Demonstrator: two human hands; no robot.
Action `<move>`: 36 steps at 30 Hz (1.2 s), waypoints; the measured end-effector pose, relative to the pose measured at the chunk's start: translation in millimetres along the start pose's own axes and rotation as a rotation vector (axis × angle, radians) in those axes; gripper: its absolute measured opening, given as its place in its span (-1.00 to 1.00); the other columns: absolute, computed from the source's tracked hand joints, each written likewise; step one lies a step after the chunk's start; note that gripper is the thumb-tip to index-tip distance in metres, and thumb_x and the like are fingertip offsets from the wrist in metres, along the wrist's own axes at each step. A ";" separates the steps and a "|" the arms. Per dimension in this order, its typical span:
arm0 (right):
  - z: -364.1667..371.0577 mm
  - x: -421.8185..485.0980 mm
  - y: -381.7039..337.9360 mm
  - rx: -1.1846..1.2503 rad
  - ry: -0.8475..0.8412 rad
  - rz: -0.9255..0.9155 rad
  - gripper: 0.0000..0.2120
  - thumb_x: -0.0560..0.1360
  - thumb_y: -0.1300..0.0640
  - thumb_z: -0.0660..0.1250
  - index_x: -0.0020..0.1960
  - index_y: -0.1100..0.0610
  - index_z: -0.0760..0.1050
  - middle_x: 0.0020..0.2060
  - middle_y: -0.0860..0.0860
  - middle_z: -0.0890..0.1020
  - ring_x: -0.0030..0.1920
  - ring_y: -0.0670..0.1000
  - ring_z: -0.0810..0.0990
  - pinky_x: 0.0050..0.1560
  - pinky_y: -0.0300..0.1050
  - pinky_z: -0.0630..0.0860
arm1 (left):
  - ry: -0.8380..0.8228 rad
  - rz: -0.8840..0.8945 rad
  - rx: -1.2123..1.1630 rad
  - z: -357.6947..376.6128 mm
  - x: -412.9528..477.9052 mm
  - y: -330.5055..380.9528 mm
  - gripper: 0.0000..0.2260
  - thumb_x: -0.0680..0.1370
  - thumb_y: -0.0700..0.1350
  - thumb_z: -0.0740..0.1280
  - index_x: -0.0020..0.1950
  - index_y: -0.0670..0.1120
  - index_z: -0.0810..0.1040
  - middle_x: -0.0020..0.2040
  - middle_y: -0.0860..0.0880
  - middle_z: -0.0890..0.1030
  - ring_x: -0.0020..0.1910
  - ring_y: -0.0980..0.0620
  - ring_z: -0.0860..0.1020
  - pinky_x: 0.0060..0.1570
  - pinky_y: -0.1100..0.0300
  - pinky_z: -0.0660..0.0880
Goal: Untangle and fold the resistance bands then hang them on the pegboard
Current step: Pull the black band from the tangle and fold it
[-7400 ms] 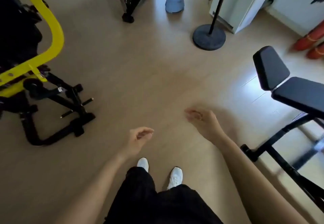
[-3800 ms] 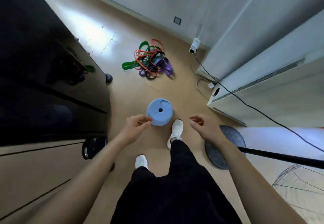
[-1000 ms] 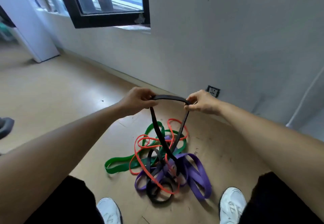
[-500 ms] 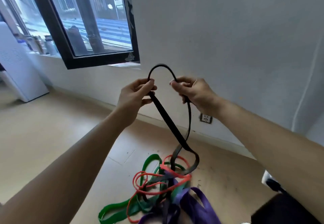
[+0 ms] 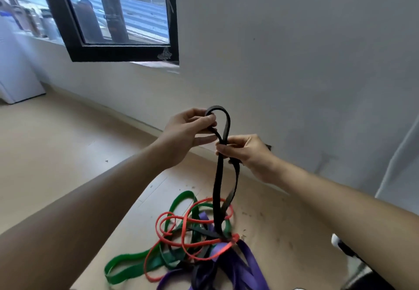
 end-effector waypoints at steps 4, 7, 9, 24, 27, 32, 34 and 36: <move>5.4 1.4 5.7 -0.133 -0.093 -0.006 -0.81 0.51 0.08 0.48 0.09 0.12 0.71 -0.07 0.14 0.74 -0.08 0.00 0.67 0.05 -0.03 0.60 | 0.003 0.182 0.603 -15.4 -5.7 17.4 -0.59 0.52 -0.21 0.46 0.35 -0.02 0.51 0.15 -0.09 0.63 0.11 -0.04 0.63 0.08 0.04 0.63; 13.2 0.1 4.7 -0.276 -0.205 -0.009 -0.80 0.54 0.05 0.45 0.13 0.08 0.71 -0.05 0.11 0.73 -0.05 0.04 0.68 0.07 -0.09 0.58 | -0.168 0.479 1.218 0.8 -18.5 23.3 -0.33 0.46 -0.06 0.50 0.53 0.09 0.32 0.38 0.03 0.47 0.29 0.05 0.49 0.14 0.12 0.56; 15.4 -0.2 3.7 -0.367 -0.258 -0.002 -0.81 0.55 0.08 0.45 0.14 0.06 0.71 -0.07 0.03 0.74 -0.02 0.02 0.68 0.02 -0.18 0.58 | -0.294 0.571 1.421 13.2 -27.0 12.0 -0.34 0.48 0.07 0.47 0.54 0.12 0.30 0.43 0.06 0.43 0.34 0.08 0.44 0.16 0.17 0.51; 0.3 -7.5 -7.5 -0.230 -0.305 -0.014 -0.86 0.47 0.22 0.52 0.02 0.16 0.71 -0.17 0.09 0.66 -0.15 -0.05 0.58 -0.08 -0.17 0.48 | -0.257 0.440 0.918 12.7 -27.7 -16.5 -0.78 0.50 -0.18 0.50 0.14 -0.09 0.68 -0.18 0.00 0.69 -0.28 0.07 0.64 -0.25 0.14 0.59; 1.3 -9.6 -8.9 -0.224 -0.313 -0.014 -0.83 0.45 0.28 0.52 0.02 0.14 0.66 -0.21 0.04 0.63 -0.18 -0.06 0.58 -0.12 -0.23 0.50 | -0.247 0.315 0.730 7.6 -27.4 -16.1 -0.81 0.53 -0.24 0.47 0.13 -0.11 0.69 -0.25 -0.17 0.67 -0.33 -0.13 0.62 -0.31 0.02 0.56; 7.1 -9.4 8.3 -0.296 -0.336 0.024 -0.84 0.44 0.29 0.51 0.00 0.20 0.61 -0.18 0.07 0.62 -0.14 0.01 0.60 0.02 0.03 0.58 | -0.205 0.222 0.585 -0.8 -31.8 -5.1 -0.81 0.54 -0.28 0.44 0.13 -0.14 0.70 -0.17 -0.24 0.71 -0.19 -0.23 0.69 -0.12 -0.06 0.65; 8.5 -9.0 17.9 -0.320 -0.344 0.047 -0.86 0.45 0.27 0.49 -0.01 0.25 0.61 -0.16 0.12 0.66 -0.11 0.05 0.65 0.10 0.09 0.60 | -0.154 0.192 0.562 -13.3 -31.0 0.6 -0.80 0.53 -0.27 0.44 0.12 -0.11 0.70 -0.13 -0.24 0.71 -0.16 -0.22 0.70 -0.04 -0.02 0.65; 6.8 -7.8 18.1 -0.311 -0.318 0.042 -0.90 0.47 0.29 0.47 -0.02 0.26 0.63 -0.16 0.12 0.70 -0.08 0.07 0.70 0.07 -0.05 0.62 | -0.108 0.165 0.554 -28.1 -31.1 3.5 -0.80 0.53 -0.28 0.43 0.10 -0.08 0.70 -0.13 -0.24 0.70 -0.14 -0.22 0.70 -0.04 0.03 0.65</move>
Point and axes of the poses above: each hand's wrist, its own x-axis towards the middle knuckle, its own z-axis out of the palm, y = z × x, the point moved 8 cm from there along x, towards the middle knuckle
